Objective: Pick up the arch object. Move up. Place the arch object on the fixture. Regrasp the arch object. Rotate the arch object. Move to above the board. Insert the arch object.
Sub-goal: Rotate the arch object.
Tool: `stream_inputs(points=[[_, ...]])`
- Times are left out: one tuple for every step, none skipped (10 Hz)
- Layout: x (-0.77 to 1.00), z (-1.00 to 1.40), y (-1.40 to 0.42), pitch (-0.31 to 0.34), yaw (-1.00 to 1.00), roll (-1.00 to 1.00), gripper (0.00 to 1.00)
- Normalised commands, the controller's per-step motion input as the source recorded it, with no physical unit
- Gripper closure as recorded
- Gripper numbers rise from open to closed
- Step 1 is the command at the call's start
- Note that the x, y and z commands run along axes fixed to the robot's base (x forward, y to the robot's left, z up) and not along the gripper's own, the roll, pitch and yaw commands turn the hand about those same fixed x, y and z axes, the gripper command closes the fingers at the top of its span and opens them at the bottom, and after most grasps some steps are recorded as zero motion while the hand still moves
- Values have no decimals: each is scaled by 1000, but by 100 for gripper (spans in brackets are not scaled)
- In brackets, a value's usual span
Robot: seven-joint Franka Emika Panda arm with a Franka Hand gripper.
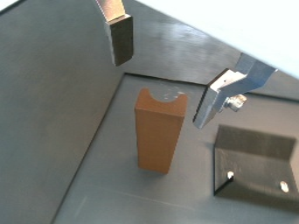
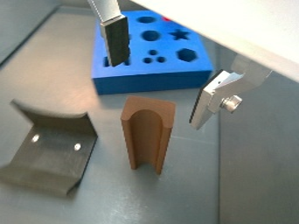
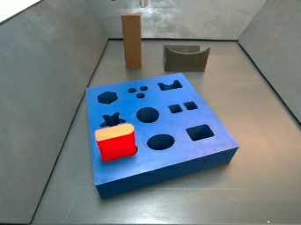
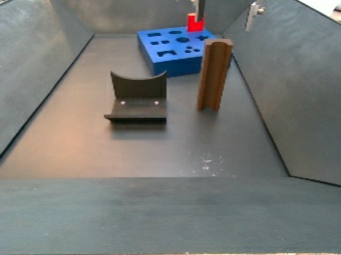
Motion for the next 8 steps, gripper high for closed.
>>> stream_inputs(points=[[44,-19,-2,21,1000,-58,0],[44,-18,-2,24,1000,-68,0],[44,-18,-2,28,1000,-78,0],[44,-18,-2,34,1000,-96,0],[44,-18,-2,41,1000,-115,0],[44,-18,-1,47,797,-131,0],[44,-17,1,48,569,-126,0],[44,-17,5,48,381,-113,0]])
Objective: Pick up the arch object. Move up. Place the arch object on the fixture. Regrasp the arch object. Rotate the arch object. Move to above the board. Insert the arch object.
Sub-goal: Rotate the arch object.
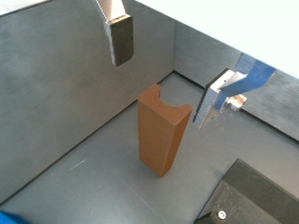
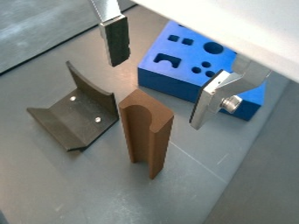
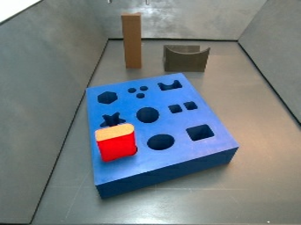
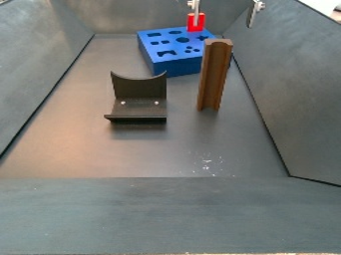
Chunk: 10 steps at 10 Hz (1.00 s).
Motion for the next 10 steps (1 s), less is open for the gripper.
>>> stream_inputs(points=[[45,-16,7,49,213,-96,0],[0,-1000,0,49,130,-79,0],[15,-1000,-3,33,79,-71,0],[29,-1000,-3,0,58,-68,0],[23,-920,-7,-26,48,-70,0],[16,-770,-9,-42,44,-73,0],[12,-607,-9,-54,39,-76,0],[12,-405,-9,-62,34,-79,0],[14,-257,-8,-62,32,-84,0],[0,0,0,-57,31,-91,100]])
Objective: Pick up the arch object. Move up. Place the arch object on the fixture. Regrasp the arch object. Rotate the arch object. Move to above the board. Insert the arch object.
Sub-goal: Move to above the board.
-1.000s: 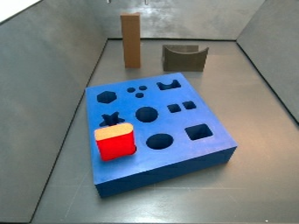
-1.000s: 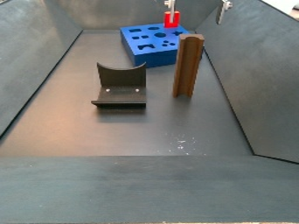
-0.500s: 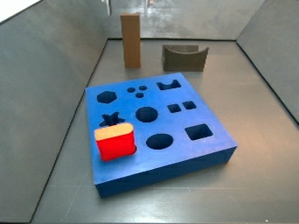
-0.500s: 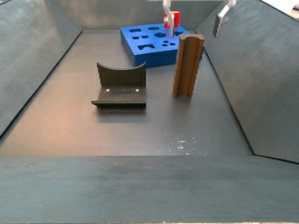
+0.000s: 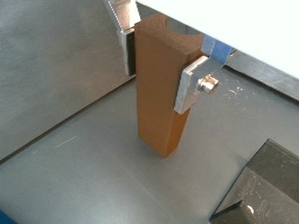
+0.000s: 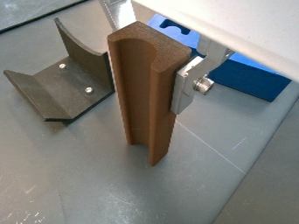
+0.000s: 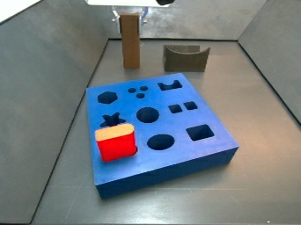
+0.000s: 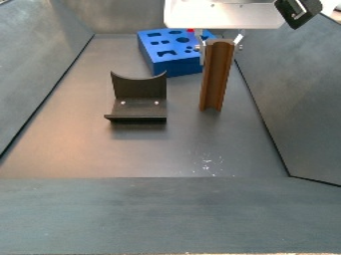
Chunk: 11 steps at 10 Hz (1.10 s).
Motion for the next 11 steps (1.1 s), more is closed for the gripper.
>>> stream_inputs(points=[[99,1000,-294,-161,-56,-99,100],[95,1000,-294,-151,-53,-99,100],[79,1000,-266,-78,-13,-79,100],[76,1000,-255,-32,9,-65,100],[74,1000,-243,14,27,-49,100],[73,1000,-236,38,28,-44,100],[74,1000,-218,67,32,-35,100],[73,1000,-208,81,33,-31,100],[69,1000,-191,88,35,-27,100],[65,1000,-179,89,36,-26,100],[59,1000,-154,93,34,-26,100]])
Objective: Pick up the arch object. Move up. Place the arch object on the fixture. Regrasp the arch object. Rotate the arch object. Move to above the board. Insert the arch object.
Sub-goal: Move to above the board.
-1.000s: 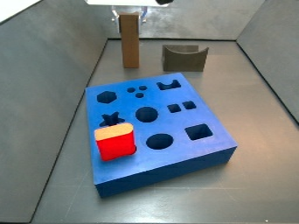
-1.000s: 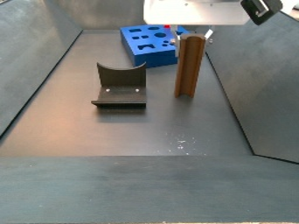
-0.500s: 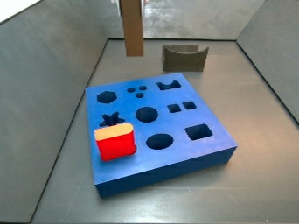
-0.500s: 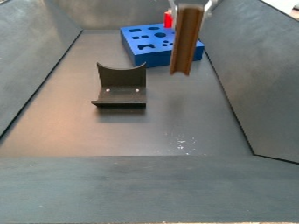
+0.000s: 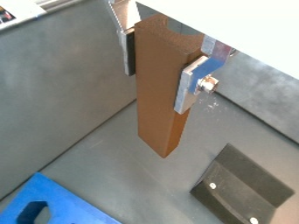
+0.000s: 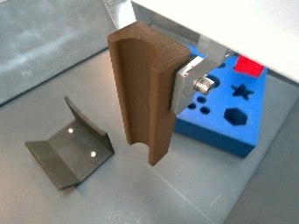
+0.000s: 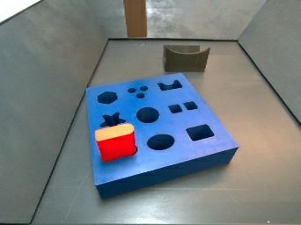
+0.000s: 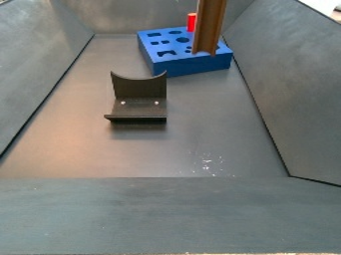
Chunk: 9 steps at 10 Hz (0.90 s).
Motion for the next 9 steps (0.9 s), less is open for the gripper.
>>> stream_inputs(points=[[57,1000,-142,91,35,-27,100],[50,923,-118,91,38,-28,100],[37,760,-82,91,36,-30,100],[26,544,-44,90,34,-33,100],[19,383,-33,90,36,-34,100],[11,169,-27,88,36,-35,100],[222,128,-1000,443,-58,74,100],[230,116,-1000,434,-56,96,100],[255,122,-1000,410,-22,121,100]])
